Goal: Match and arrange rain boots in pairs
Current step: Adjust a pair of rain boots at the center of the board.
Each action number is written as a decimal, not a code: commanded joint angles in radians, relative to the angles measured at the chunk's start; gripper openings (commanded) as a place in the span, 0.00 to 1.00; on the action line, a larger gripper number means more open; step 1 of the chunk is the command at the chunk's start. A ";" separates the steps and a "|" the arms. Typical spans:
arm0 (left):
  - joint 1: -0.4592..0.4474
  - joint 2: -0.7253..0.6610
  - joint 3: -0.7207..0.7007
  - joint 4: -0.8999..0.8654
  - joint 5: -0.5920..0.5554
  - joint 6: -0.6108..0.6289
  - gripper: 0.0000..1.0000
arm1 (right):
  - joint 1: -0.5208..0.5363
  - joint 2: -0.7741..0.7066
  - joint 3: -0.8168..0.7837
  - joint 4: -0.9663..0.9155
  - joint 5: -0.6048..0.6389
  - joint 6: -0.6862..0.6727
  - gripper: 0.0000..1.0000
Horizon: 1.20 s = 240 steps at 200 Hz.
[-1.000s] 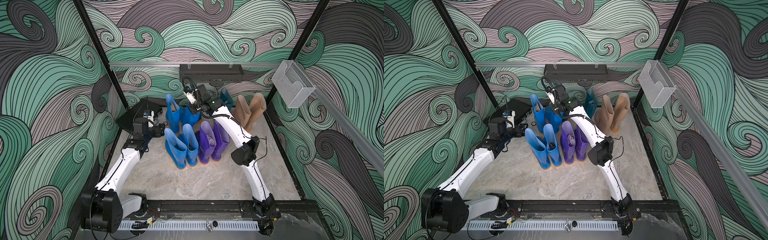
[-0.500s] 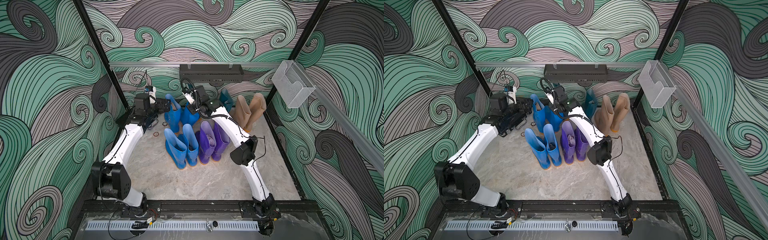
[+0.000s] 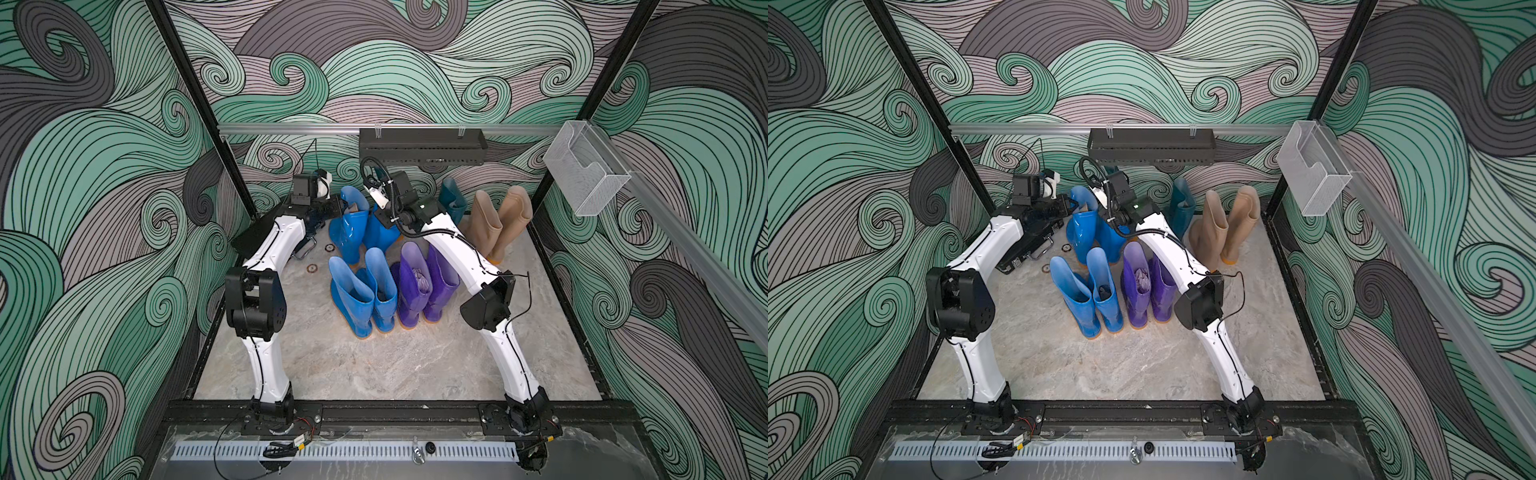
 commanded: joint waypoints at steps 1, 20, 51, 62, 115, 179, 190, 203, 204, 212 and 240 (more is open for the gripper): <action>-0.023 0.001 0.091 0.022 0.088 -0.009 0.00 | -0.023 -0.086 0.039 0.253 0.027 -0.098 0.00; -0.028 0.012 0.120 0.061 0.100 -0.017 0.00 | -0.039 -0.091 0.041 0.261 0.016 -0.120 0.00; -0.030 0.055 0.211 0.074 0.123 -0.061 0.00 | -0.057 -0.103 0.041 0.260 0.035 -0.143 0.00; -0.030 0.073 0.256 0.064 0.142 -0.074 0.00 | -0.061 -0.110 0.043 0.262 0.033 -0.144 0.00; -0.044 0.122 0.321 0.057 0.205 -0.096 0.00 | -0.072 -0.092 0.014 0.290 0.014 -0.124 0.00; -0.041 0.177 0.265 0.039 0.196 -0.046 0.00 | -0.083 0.000 -0.022 0.490 -0.009 -0.078 0.00; -0.035 0.169 0.238 0.064 0.191 -0.048 0.00 | -0.086 0.013 -0.010 0.535 -0.010 -0.073 0.00; -0.025 0.163 0.225 0.085 0.200 -0.054 0.00 | -0.086 0.026 0.015 0.567 -0.021 -0.071 0.00; -0.023 0.163 0.224 0.085 0.202 -0.054 0.00 | -0.086 0.027 0.018 0.569 -0.022 -0.071 0.00; -0.020 0.163 0.220 0.086 0.205 -0.052 0.00 | -0.084 0.031 0.026 0.586 -0.026 -0.070 0.00; -0.008 0.163 0.203 0.098 0.216 -0.033 0.00 | -0.085 0.042 0.009 0.677 -0.053 -0.061 0.00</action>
